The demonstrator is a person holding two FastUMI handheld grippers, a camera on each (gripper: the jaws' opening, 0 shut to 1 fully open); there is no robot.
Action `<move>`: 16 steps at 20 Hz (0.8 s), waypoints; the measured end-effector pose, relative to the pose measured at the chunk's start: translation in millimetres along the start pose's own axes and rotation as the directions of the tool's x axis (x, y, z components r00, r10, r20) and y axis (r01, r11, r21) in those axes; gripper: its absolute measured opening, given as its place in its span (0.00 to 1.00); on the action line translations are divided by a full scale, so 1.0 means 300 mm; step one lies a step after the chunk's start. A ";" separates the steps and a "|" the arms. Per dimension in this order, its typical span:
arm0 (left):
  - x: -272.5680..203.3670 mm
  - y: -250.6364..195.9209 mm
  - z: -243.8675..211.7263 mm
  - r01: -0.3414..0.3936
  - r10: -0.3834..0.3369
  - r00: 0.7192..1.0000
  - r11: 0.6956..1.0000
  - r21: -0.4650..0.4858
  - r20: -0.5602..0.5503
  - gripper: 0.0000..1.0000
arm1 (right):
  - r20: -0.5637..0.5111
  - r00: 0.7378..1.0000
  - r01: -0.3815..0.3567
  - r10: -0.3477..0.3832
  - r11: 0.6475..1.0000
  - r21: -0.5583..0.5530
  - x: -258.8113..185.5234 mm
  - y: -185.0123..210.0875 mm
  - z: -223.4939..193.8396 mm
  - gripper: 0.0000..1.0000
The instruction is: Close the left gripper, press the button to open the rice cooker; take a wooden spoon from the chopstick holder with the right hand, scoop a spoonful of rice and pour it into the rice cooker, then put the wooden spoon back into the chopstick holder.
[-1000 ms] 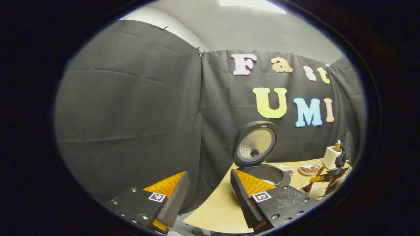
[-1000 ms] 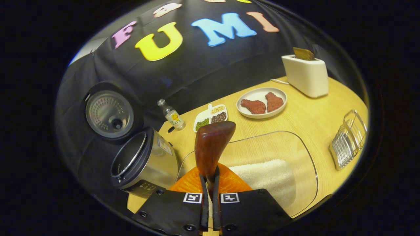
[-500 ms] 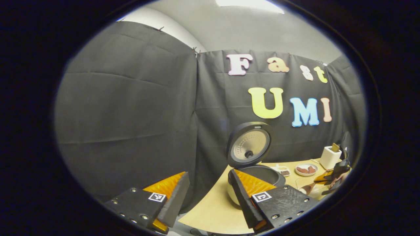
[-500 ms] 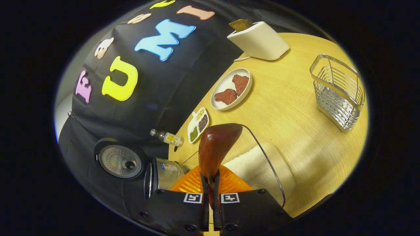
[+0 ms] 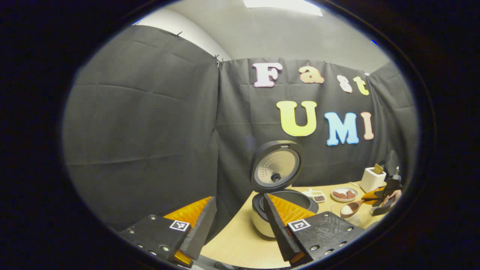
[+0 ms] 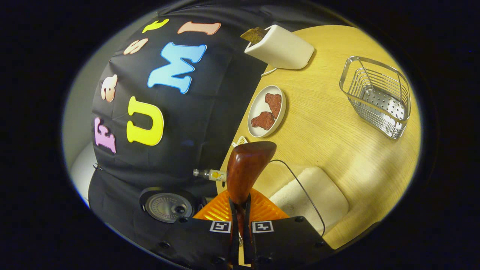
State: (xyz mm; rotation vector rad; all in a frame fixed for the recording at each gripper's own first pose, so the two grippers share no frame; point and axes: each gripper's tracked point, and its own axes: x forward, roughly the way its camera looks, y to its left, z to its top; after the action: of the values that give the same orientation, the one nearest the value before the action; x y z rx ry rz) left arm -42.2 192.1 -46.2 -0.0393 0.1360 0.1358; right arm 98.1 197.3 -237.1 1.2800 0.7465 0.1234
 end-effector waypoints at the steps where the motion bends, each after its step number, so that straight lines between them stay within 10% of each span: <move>1: -0.007 0.012 -0.002 -0.005 0.005 1.000 1.000 -0.004 0.000 0.80 | -0.002 1.000 -0.014 0.014 1.000 0.026 -0.004 0.012 -0.005 0.06; 16: -0.085 0.176 -0.047 -0.084 0.084 0.996 0.996 -0.042 -0.006 0.77 | -0.110 0.981 -0.156 0.161 0.986 0.051 0.119 0.335 -0.235 0.06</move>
State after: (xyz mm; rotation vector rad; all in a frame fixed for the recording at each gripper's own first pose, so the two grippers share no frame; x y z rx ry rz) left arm -76.3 240.4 -58.1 -0.0761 0.1390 0.2223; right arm 116.8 303.8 -169.0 1.3809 0.7468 0.3141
